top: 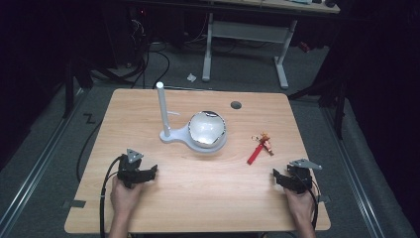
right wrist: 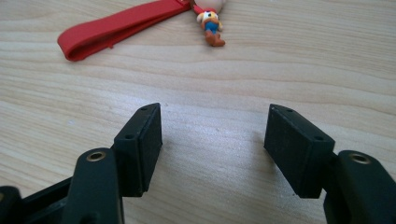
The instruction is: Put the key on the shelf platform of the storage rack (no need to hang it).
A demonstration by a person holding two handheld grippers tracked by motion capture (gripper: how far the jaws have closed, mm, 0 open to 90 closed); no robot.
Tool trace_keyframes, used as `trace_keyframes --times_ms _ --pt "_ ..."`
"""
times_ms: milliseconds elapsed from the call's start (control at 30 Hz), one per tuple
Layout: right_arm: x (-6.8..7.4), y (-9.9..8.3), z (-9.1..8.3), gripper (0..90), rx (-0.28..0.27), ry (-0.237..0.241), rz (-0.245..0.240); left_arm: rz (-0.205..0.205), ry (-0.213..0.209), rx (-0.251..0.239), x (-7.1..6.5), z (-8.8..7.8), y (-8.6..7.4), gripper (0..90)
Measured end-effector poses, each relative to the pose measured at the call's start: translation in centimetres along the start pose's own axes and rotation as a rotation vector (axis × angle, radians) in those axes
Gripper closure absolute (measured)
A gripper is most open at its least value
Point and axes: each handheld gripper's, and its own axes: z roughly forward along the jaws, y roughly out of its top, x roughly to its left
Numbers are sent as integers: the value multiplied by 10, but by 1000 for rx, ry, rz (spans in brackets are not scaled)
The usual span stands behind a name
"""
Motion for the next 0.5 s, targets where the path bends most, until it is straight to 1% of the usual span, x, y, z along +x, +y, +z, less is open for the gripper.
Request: trace_keyframes --times_ms 100,200,300,400,500 --pt "1 3 -1 374 -11 10 -5 0 0 0 0 0 0 193" --pt "1 6 0 372 -3 15 -4 0 0 0 0 0 0 193" --pt "2 10 0 372 -5 22 -13 2 0 1 0 0 0 193" --pt "4 15 1 374 -18 37 -20 2 0 2 0 0 0 193" --pt "5 19 3 373 -11 42 -27 2 0 1 0 0 0 193"
